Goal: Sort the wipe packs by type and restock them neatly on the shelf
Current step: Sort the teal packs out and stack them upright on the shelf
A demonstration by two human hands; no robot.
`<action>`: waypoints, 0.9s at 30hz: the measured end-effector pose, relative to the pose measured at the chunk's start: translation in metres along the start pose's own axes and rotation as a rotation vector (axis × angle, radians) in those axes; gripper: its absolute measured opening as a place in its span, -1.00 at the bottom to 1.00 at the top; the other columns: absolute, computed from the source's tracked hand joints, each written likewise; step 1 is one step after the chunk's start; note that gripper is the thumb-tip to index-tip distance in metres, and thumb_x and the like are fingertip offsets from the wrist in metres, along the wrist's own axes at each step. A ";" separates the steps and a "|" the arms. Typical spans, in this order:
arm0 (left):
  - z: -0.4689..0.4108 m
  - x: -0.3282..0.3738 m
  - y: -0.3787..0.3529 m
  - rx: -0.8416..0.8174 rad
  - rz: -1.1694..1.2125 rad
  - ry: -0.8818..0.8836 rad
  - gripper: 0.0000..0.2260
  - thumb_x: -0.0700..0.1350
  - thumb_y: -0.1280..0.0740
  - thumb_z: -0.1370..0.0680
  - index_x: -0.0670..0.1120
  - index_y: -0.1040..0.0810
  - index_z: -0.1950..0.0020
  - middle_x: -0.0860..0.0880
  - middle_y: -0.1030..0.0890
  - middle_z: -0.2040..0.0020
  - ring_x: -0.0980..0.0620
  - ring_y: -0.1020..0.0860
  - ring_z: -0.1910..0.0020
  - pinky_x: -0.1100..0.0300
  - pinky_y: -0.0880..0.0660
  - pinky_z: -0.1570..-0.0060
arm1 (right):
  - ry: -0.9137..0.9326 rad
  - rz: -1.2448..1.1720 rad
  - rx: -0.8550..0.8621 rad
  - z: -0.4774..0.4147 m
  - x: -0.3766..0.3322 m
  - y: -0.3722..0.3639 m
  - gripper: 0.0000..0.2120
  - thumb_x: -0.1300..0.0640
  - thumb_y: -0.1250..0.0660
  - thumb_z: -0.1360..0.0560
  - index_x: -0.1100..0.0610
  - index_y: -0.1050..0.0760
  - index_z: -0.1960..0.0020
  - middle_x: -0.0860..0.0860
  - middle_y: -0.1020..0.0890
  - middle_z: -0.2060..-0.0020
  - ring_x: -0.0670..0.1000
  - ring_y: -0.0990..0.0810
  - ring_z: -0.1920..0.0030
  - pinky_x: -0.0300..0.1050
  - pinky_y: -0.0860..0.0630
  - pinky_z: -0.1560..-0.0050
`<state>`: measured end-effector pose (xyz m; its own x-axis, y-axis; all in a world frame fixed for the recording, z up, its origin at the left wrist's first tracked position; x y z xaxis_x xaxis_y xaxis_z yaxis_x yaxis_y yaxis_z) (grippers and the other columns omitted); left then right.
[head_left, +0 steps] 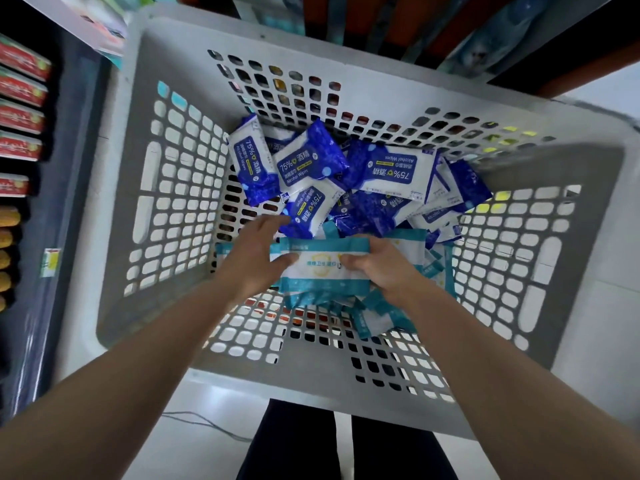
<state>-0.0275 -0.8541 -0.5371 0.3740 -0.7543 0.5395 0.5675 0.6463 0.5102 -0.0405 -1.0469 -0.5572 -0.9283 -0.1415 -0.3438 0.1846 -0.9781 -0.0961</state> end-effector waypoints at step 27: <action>-0.012 -0.026 -0.011 -0.461 -0.318 0.186 -0.75 -0.05 -0.45 -0.48 -0.06 -0.49 -0.09 0.00 -0.55 0.10 0.04 -0.48 0.19 0.18 -0.34 0.23 | 0.533 1.457 0.064 0.007 -0.003 0.023 -0.22 0.19 -0.37 -0.45 -0.09 -0.06 -0.55 -0.10 -0.06 -0.55 0.03 -0.08 -0.49 -0.02 -0.14 -0.40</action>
<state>-0.0344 -0.8425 -0.5649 0.2315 -0.9375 0.2600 0.9176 0.2991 0.2617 -0.0358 -1.0699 -0.5515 0.2562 -0.8874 -0.3834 0.7671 -0.0547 0.6392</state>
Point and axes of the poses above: each hand's wrist, its own z-axis away from the middle knuckle, its own y-axis out of the back of the hand, x = y × z, the point moved 7 cm from there along -z, towards the middle knuckle
